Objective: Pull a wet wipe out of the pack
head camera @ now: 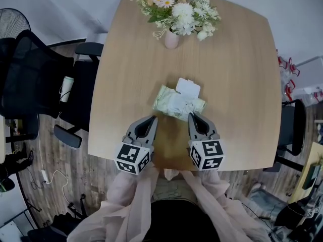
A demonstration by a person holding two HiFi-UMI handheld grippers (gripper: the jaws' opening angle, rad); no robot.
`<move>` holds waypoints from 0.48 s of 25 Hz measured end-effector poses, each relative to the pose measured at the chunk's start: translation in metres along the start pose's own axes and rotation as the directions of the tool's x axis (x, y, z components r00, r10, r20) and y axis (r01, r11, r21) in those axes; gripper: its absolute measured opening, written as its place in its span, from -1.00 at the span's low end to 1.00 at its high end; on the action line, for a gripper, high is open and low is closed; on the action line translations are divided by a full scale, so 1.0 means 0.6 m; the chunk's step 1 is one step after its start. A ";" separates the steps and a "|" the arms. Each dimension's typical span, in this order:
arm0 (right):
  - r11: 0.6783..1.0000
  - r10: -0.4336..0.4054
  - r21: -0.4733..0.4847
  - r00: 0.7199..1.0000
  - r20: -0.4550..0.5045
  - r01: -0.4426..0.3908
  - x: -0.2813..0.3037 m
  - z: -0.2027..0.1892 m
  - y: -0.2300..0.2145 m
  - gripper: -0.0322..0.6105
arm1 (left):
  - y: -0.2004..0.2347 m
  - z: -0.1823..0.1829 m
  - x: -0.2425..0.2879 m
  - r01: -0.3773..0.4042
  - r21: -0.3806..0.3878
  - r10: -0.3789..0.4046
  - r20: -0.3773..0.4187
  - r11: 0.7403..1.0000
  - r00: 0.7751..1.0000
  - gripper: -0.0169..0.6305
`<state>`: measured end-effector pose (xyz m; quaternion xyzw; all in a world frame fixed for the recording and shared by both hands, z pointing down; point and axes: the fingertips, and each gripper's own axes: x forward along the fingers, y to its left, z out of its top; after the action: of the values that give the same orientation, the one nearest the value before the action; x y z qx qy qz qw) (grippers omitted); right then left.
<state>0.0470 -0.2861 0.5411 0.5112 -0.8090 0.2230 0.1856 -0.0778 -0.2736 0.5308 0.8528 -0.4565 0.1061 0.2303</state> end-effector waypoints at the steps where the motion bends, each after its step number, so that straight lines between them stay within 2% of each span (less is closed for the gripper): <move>1: 1.000 0.001 -0.001 1.000 0.002 -0.001 -0.001 0.001 0.000 -0.86 | 0.000 0.001 -0.001 -0.001 0.002 0.001 0.003 1.000 1.000 -0.91; 12: 1.000 0.013 -0.011 1.000 0.017 -0.013 -0.013 0.009 0.008 -0.86 | -0.008 0.009 -0.012 -0.007 0.007 0.006 0.025 1.000 1.000 -0.91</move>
<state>0.0454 -0.2812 0.5317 0.5066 -0.8152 0.2153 0.1802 -0.0781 -0.2686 0.5217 0.8534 -0.4617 0.0980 0.2212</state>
